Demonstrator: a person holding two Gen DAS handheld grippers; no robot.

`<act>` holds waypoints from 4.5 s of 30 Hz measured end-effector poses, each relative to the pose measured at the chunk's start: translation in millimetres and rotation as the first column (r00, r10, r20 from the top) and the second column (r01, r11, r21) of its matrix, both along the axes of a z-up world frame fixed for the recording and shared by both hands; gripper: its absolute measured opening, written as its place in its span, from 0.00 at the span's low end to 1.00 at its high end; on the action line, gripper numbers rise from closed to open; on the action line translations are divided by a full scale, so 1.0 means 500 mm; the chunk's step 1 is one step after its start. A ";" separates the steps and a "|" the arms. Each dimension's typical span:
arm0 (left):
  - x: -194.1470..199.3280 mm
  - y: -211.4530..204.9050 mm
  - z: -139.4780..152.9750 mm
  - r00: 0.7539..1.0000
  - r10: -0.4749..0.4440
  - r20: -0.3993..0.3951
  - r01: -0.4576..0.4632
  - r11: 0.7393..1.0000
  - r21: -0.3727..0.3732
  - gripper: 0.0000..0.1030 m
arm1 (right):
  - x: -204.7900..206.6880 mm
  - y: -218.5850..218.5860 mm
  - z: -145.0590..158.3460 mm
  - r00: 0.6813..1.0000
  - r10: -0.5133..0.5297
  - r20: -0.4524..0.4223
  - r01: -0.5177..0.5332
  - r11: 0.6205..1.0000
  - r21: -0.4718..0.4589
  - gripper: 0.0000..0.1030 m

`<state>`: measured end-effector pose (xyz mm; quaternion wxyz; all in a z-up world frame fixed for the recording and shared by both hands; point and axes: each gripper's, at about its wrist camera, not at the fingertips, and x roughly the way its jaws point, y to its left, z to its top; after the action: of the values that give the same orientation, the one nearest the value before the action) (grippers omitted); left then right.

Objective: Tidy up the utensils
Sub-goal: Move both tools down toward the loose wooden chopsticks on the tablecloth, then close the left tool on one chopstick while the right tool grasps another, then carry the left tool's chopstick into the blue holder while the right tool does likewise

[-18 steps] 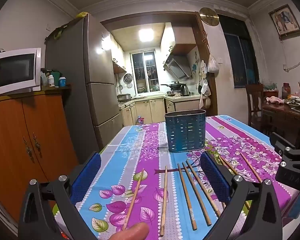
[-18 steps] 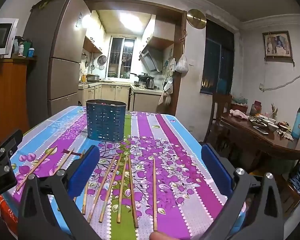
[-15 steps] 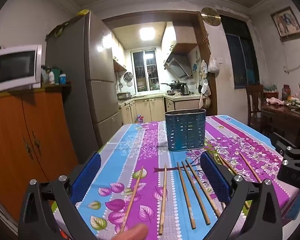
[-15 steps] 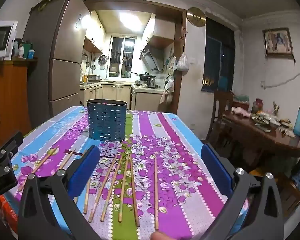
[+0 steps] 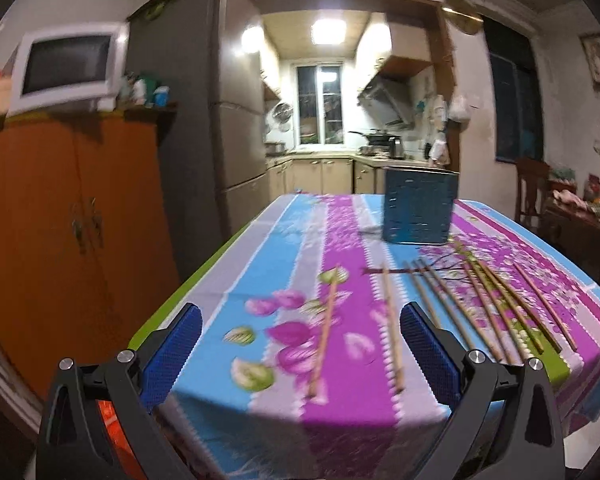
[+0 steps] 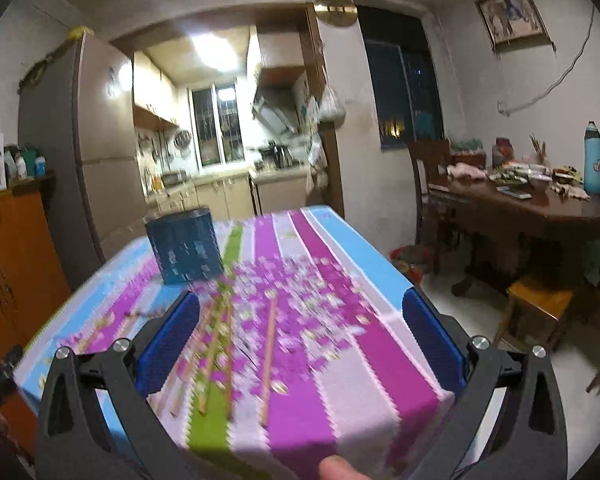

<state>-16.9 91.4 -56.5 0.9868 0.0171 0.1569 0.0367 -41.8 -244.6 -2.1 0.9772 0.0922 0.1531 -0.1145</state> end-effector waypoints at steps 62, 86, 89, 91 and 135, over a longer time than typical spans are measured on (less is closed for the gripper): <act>0.081 -0.131 -0.151 0.903 -0.342 -0.260 0.360 0.932 0.025 0.10 | 0.104 0.153 -0.215 0.915 0.261 -0.307 -0.314 0.940 -0.136 0.05; 0.059 -0.125 -0.141 0.909 -0.349 -0.228 0.366 0.930 0.036 0.08 | 0.056 0.146 -0.131 0.968 0.216 -0.127 -0.235 0.959 -0.160 0.05; 0.054 -0.124 -0.137 0.914 -0.343 -0.215 0.361 0.932 0.046 0.08 | 0.048 0.143 -0.118 0.972 0.210 -0.104 -0.226 0.959 -0.169 0.05; 0.050 -0.122 -0.132 0.920 -0.336 -0.202 0.354 0.934 0.058 0.08 | 0.044 0.140 -0.108 0.975 0.206 -0.087 -0.219 0.960 -0.173 0.05; 0.301 -0.102 0.247 0.921 -0.390 0.000 0.390 0.920 -0.041 0.08 | 0.260 0.069 0.161 0.935 0.344 0.088 -0.309 0.909 -0.278 0.05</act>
<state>133.5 40.2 67.2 0.9738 0.0286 0.1551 -0.1638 88.5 -210.0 78.4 0.9942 -0.0563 0.0838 0.0384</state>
